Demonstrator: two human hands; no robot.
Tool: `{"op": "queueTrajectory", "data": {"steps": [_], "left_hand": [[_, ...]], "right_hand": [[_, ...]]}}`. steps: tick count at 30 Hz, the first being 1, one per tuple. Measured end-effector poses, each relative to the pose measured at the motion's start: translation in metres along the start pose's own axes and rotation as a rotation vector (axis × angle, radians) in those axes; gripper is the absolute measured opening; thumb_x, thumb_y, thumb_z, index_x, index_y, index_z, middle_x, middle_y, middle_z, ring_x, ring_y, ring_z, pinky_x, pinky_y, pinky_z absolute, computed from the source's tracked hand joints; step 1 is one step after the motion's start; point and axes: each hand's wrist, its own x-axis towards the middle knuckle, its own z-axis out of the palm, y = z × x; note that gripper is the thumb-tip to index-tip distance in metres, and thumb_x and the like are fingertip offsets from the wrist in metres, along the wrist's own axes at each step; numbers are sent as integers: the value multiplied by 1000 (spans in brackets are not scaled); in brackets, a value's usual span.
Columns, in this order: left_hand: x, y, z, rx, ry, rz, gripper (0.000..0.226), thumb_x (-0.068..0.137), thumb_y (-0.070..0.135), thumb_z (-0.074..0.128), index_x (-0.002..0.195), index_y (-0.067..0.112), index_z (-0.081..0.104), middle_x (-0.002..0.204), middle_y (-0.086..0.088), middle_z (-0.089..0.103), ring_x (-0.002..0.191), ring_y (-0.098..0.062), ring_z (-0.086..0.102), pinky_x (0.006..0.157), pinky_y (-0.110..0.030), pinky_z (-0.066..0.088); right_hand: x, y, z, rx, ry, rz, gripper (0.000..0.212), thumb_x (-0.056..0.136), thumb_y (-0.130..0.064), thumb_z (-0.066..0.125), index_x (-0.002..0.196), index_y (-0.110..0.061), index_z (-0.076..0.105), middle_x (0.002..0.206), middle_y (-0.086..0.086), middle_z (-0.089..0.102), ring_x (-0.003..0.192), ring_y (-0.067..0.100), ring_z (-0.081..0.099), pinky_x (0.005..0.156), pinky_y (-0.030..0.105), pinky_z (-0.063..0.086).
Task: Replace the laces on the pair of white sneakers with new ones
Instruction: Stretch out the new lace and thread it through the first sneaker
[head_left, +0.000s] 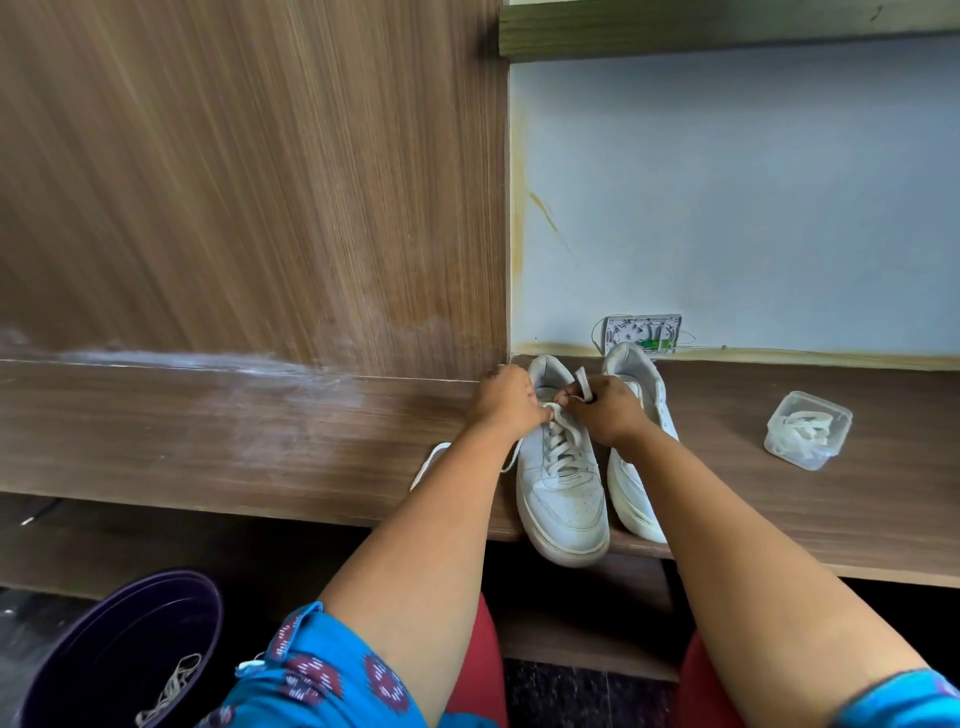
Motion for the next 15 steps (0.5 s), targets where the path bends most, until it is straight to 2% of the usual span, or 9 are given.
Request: {"op": "queueTrajectory", "data": {"steps": [3, 5, 7, 9, 12, 15], "left_hand": [[-3, 7, 3, 25, 21, -14, 13, 77, 18, 77, 78, 11, 66, 89, -4, 70, 87, -20, 64, 75, -28, 51], [-3, 9, 6, 23, 23, 6, 15, 78, 14, 75, 72, 12, 61, 86, -2, 67, 86, -19, 63, 75, -28, 50], [-4, 7, 8, 2, 24, 23, 22, 78, 11, 74, 64, 16, 57, 78, 2, 58, 80, -17, 59, 70, -23, 44], [-4, 6, 8, -9, 39, 43, 10, 77, 13, 76, 72, 12, 68, 82, 2, 55, 78, -15, 56, 70, -21, 43], [-4, 2, 9, -3, 50, 95, 11, 76, 15, 78, 83, 8, 73, 96, -3, 57, 86, -19, 60, 74, -23, 46], [-5, 2, 8, 7, 49, 124, 9, 76, 12, 76, 82, 6, 73, 90, -1, 55, 83, -18, 60, 71, -23, 45]], "right_hand": [[-1, 0, 1, 8, 13, 0, 11, 87, -17, 66, 89, -7, 72, 85, 8, 71, 79, 18, 62, 66, 24, 45], [-1, 1, 1, 18, 21, 1, 10, 86, -16, 67, 88, -8, 73, 86, 9, 72, 82, 19, 63, 71, 27, 47], [-2, 2, 1, 51, 13, 12, 9, 86, -15, 68, 88, -8, 74, 87, 10, 72, 83, 20, 64, 76, 30, 49], [-4, 3, -1, 76, 5, 14, 11, 86, -15, 69, 89, -6, 74, 87, 12, 72, 81, 19, 63, 77, 31, 50], [-6, 4, -2, 123, -12, 11, 10, 86, -14, 69, 90, -6, 74, 84, 10, 71, 75, 14, 60, 72, 27, 48], [-9, 3, -3, 191, -50, -4, 8, 86, -9, 68, 91, -7, 74, 84, 6, 72, 78, 12, 63, 74, 21, 50]]}}
